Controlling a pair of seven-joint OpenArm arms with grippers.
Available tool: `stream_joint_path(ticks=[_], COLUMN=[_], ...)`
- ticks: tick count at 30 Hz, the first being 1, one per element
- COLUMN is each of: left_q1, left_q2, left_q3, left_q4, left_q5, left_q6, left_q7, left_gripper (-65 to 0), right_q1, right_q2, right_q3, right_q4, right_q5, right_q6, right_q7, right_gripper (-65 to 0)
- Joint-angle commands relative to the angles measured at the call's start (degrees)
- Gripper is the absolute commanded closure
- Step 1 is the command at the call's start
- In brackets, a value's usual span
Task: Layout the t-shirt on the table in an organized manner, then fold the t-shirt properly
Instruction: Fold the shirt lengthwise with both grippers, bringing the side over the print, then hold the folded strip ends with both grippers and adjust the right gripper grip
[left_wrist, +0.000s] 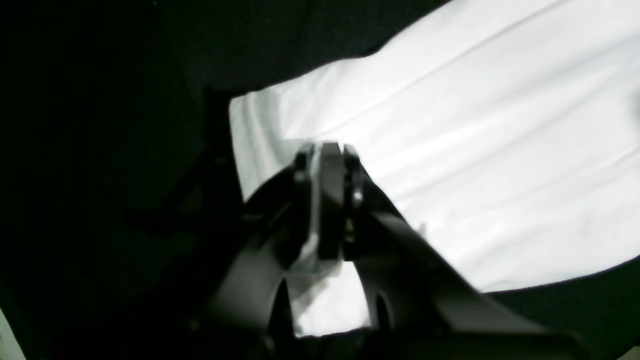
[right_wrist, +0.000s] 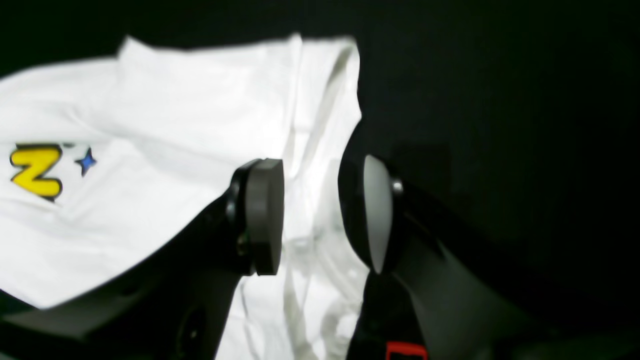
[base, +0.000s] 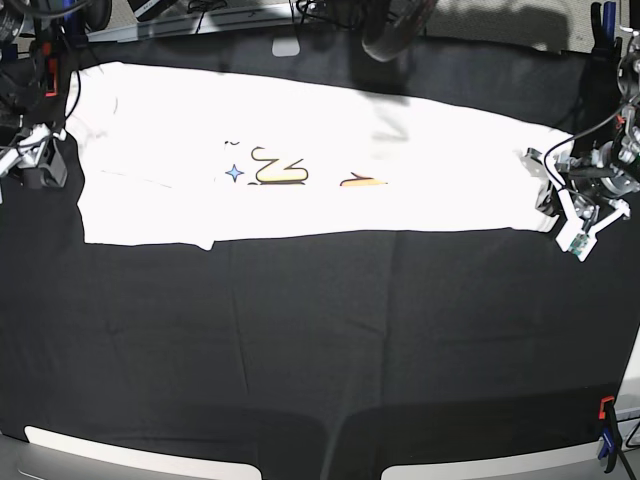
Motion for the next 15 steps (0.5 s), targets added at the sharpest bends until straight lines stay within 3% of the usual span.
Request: stream_joint_path(ticks=[1,9,15], left_q1=[-0.63,-0.66,-0.66], left_q2=[-1.11,-0.94,-0.81], left_q3=[-0.61,-0.61,-0.61], left_q4=[0.98,0.98,0.98], left_q5=[-0.07,-0.07,-0.09], left_q6=[0.31,0.31,0.31], left_q7=[-0.74,-0.74,-0.70], left_gripper=[0.0,0.0,0.0], right_q1=[0.72,6.12,15.85], right_q2=[1.29,1.27,1.29], right_q3=[0.42,0.42,0.15], right_q4=[1.16,0.68,-5.73], right_q5=[0.85,0.39,-3.28], right_q6=[0.12,0.12,0.12], right_q7=[1.31,1.29,-0.63], right_gripper=[-25.7,-25.6,-25.6])
